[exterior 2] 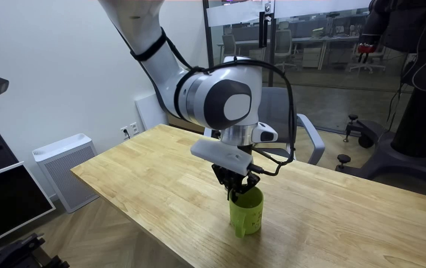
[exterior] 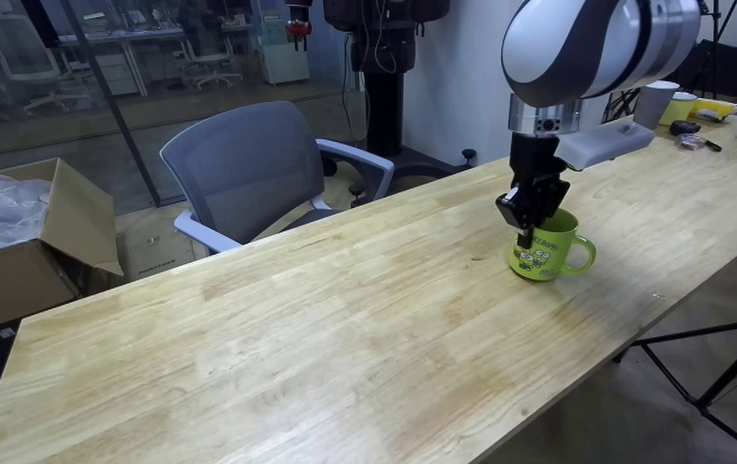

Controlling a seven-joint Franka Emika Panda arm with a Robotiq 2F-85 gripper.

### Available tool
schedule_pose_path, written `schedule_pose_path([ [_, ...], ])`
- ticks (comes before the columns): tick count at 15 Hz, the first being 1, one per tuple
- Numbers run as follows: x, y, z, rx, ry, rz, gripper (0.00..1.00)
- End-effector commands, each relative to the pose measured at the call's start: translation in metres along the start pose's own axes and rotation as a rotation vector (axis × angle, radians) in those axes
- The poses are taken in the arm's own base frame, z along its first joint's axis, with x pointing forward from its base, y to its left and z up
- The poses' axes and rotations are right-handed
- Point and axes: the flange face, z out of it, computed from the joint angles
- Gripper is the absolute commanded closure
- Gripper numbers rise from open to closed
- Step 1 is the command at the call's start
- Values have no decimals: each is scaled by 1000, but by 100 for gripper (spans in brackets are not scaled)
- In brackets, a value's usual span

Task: Pick up the cup and move it to the right twice.

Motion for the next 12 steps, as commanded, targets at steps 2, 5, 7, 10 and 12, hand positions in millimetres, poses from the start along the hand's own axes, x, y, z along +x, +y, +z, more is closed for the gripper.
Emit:
schedule_pose_path([
  [2, 2, 4, -3, -20, 4, 38, 98],
  [5, 3, 7, -2, -36, -8, 49, 58],
  [7, 4, 9, -4, -44, -9, 56, 44],
  [10, 4, 13, -4, -53, -15, 73, 24],
  [12, 5, 14, -5, -67, -26, 83, 10],
])
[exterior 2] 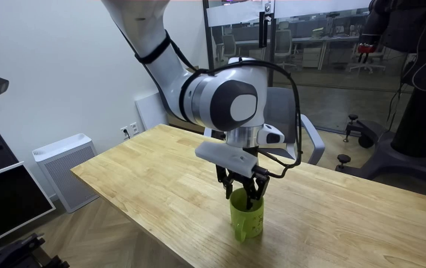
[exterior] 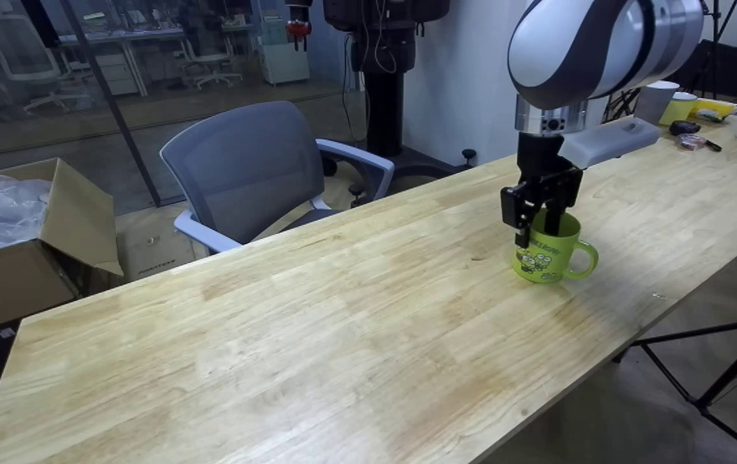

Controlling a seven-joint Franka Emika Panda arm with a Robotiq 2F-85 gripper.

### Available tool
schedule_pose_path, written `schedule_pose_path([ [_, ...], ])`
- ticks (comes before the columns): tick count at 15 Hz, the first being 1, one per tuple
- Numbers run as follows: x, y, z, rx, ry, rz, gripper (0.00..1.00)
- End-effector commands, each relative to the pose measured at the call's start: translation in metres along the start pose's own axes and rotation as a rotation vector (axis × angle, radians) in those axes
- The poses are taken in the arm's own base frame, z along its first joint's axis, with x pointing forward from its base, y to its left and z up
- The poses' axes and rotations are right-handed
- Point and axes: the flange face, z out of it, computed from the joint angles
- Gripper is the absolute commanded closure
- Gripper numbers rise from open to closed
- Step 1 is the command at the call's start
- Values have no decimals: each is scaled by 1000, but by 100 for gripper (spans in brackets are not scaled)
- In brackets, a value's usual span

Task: Pick up the cup and move it to the right twice.

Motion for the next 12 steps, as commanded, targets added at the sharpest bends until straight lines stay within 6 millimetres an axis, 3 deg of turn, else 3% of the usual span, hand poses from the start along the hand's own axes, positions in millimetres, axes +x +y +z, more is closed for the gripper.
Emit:
schedule_pose_path([
  [1, 5, -1, -9, -47, -19, 43, 4],
  [5, 11, -12, -34, -79, -27, 55, 0],
  [12, 18, -38, -98, -116, -10, 70, 0],
])
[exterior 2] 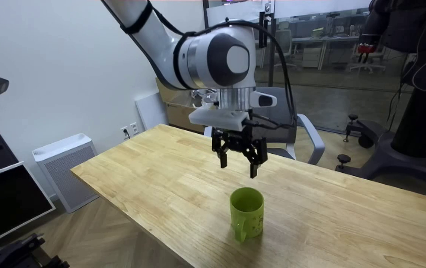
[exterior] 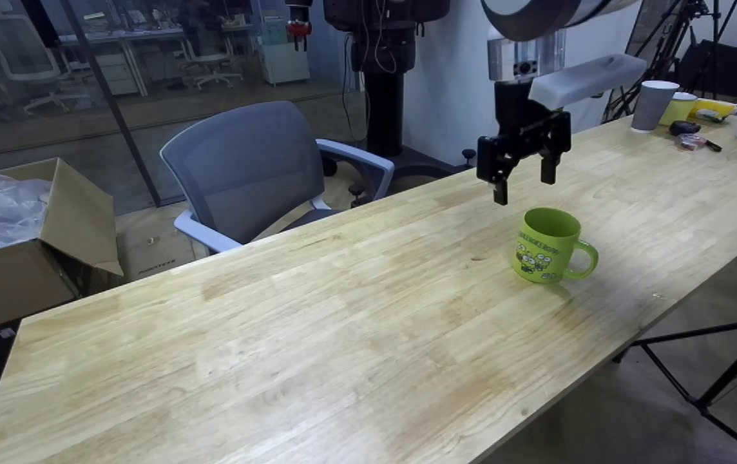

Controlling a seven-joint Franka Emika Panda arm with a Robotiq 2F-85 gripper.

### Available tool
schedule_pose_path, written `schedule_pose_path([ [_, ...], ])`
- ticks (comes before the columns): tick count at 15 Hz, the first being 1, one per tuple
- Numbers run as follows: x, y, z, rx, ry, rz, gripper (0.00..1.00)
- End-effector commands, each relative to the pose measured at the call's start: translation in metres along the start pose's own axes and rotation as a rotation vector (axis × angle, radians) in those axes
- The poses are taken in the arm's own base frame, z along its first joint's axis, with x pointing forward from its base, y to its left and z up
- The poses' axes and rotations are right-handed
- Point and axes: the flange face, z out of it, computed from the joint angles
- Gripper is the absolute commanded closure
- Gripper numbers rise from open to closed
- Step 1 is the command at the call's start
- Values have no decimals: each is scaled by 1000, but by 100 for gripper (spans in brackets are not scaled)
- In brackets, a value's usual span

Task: Pick up the cup and move it to the right twice.

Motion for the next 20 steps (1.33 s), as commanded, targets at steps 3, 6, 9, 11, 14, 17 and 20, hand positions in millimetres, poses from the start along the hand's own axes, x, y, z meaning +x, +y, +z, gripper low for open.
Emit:
schedule_pose_path([
  [3, -5, -3, -31, -27, -12, 49, 0],
  [6, -10, -2, -21, -26, -37, 65, 0],
  [9, -19, -2, -6, -25, -56, 67, 0],
  [11, -24, -1, 3, -26, -72, 75, 0],
  [14, -30, 2, 14, -26, -96, 84, 0],
  [17, -36, 3, 26, -18, -110, 89, 0],
  [20, -40, 5, 36, 7, -109, 84, 0],
])
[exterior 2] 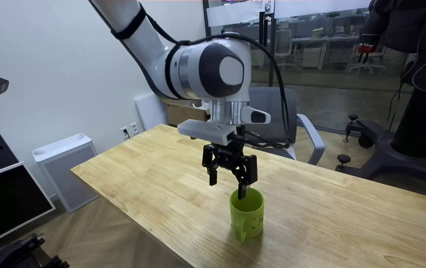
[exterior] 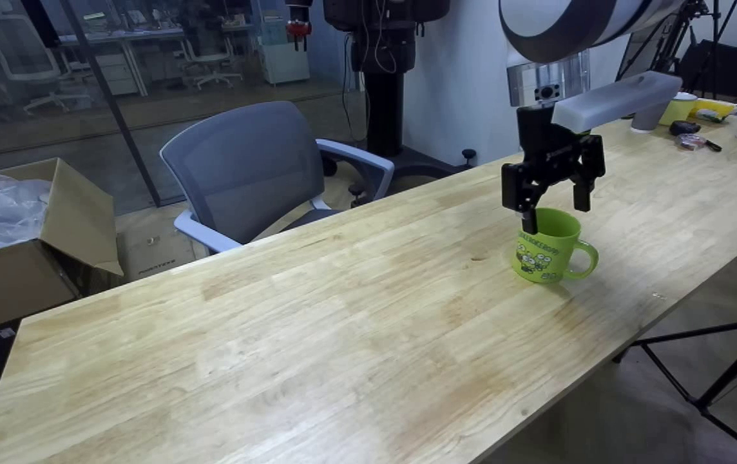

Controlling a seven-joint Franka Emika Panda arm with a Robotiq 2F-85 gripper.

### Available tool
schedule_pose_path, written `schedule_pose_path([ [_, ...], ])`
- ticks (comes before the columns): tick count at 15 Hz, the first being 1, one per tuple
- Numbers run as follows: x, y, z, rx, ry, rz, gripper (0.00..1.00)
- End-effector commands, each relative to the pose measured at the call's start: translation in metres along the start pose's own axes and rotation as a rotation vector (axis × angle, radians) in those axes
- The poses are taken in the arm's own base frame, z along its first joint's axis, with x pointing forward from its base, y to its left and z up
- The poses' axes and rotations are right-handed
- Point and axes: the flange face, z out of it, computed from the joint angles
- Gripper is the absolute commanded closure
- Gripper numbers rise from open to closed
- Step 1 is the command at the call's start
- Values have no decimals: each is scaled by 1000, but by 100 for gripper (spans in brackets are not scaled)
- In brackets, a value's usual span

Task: Pick up the cup and move it to the right twice.

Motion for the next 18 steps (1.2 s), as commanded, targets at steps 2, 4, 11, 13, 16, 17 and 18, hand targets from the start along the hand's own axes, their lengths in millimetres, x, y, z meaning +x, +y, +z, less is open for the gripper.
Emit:
schedule_pose_path([
  [2, -6, 3, 12, 31, 19, 2, 0],
  [4, -6, 3, 17, 39, 46, -21, 0],
  [11, -6, -2, 27, 70, 150, -90, 0],
  [13, -6, -3, 31, 77, 168, -108, 0],
  [16, -6, -4, 39, 89, 175, -124, 24],
  [17, -6, -4, 42, 89, 175, -129, 27],
  [18, -6, -4, 44, 91, 175, -132, 33],
])
